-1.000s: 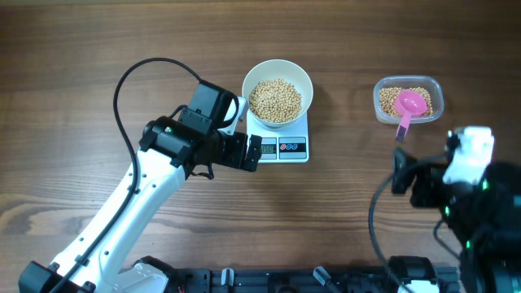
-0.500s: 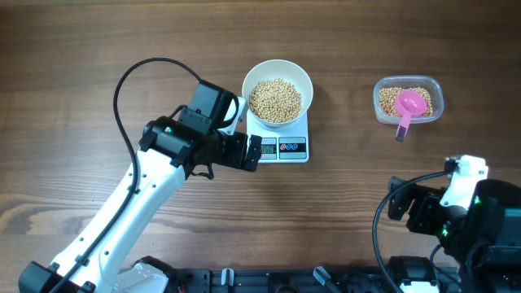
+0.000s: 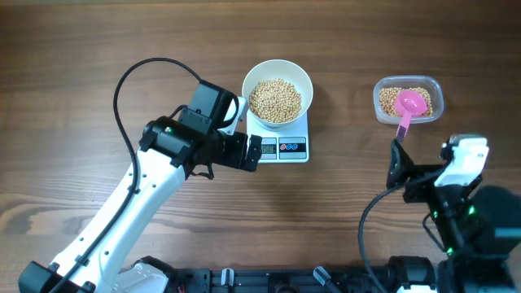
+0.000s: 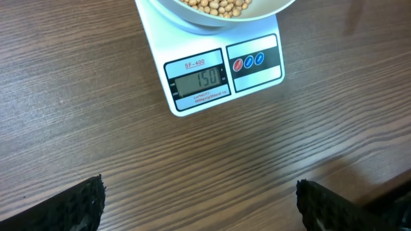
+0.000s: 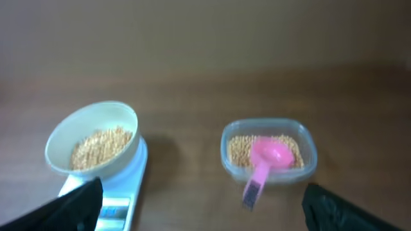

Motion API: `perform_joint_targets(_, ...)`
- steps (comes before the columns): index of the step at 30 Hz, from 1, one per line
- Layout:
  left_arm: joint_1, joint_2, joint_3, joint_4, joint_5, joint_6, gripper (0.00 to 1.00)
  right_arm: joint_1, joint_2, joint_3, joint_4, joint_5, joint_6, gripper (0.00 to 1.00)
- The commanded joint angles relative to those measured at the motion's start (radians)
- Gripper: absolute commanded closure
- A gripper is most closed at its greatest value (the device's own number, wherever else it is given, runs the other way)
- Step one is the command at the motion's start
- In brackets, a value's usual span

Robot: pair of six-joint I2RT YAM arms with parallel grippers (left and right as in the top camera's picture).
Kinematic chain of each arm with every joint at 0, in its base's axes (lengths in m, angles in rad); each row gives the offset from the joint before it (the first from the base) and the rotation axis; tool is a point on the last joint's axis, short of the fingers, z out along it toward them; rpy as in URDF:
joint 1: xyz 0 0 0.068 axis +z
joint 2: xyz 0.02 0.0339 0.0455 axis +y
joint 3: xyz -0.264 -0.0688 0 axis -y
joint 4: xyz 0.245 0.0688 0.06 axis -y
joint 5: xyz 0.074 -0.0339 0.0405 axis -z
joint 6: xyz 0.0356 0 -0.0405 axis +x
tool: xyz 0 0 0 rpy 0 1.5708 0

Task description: Scoop item into bowl and weigh 150g on scale

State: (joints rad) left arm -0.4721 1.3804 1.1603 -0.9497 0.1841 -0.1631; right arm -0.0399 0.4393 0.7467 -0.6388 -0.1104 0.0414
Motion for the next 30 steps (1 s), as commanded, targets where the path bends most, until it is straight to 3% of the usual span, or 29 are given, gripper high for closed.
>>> perform_joint_targets(1,-0.003,0.004,-0.003,0.000,0.012,-0.002,0.00,0.003,-0.126,-0.160,0.135,0.009,-0.041,0.00)
perform_joint_targets(11,-0.003,0.004,-0.003,0.000,0.012,-0.002,0.00,0.004,-0.343,-0.521,0.520,0.005,-0.032,0.00)
perform_joint_targets(18,-0.003,0.004,-0.003,0.000,0.012,-0.002,0.00,0.004,-0.433,-0.634,0.580,0.006,-0.034,0.00)
perform_joint_targets(30,-0.003,0.004,-0.003,0.000,0.012,-0.002,0.00,0.004,-0.436,-0.742,0.704,0.023,-0.034,0.00)
